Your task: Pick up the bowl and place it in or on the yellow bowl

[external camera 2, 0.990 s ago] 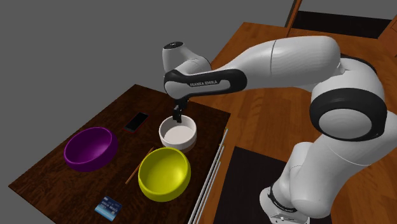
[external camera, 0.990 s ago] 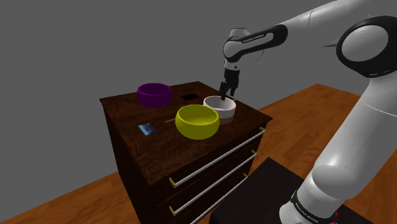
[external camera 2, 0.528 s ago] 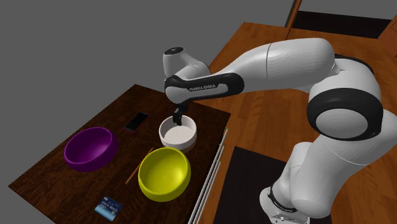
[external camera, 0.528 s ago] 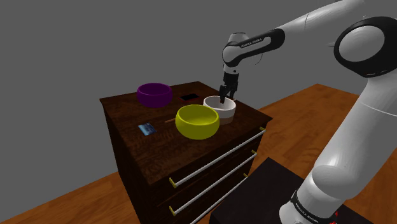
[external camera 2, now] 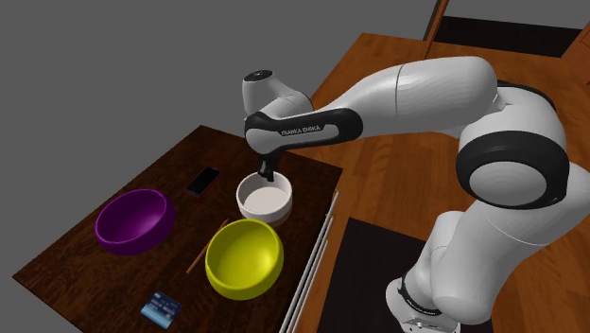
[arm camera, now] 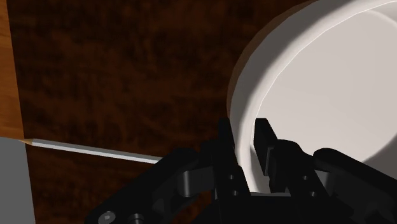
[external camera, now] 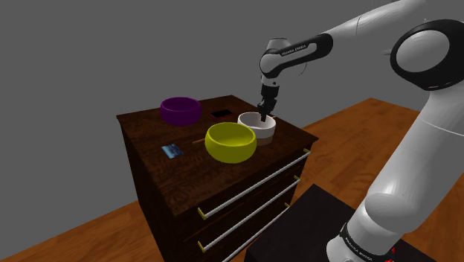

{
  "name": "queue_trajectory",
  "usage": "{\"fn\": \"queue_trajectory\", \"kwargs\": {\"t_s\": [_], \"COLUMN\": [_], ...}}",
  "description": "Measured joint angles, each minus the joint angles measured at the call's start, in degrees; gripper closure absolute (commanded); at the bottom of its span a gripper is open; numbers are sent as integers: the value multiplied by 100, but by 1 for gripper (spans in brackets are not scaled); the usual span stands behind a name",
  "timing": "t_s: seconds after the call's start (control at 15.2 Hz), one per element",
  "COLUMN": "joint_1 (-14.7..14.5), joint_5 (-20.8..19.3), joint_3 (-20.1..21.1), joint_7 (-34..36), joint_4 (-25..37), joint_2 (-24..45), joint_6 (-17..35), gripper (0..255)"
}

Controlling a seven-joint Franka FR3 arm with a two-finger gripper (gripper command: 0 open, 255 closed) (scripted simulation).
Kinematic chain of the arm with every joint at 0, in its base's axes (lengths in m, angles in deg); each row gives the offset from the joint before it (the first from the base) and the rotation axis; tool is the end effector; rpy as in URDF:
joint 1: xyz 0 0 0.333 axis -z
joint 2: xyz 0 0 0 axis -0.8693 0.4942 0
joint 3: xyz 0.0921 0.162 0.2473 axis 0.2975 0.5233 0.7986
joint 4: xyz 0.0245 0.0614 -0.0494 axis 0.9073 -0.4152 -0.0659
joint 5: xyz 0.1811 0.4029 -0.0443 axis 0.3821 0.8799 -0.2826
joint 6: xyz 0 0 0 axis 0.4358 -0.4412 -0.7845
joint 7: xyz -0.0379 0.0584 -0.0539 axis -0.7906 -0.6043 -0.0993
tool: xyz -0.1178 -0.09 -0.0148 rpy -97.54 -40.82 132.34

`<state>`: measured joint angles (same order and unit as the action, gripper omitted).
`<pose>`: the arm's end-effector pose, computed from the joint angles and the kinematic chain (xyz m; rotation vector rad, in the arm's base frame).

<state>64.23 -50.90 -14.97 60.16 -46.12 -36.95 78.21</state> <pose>0.5821 -0.1293 0.3762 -3.1304 -0.1731 0.0329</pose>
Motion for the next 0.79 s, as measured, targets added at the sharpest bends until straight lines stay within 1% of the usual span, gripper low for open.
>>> {"fn": "queue_trajectory", "kwargs": {"t_s": [0.4,0.79], "joint_1": [-4,-3], "joint_5": [-2,-16], "joint_3": [4,3], "joint_7": [8,12], "joint_4": [22,347], "joint_2": [-9,-102], "joint_6": [-32,-449], "gripper": [255,255]}}
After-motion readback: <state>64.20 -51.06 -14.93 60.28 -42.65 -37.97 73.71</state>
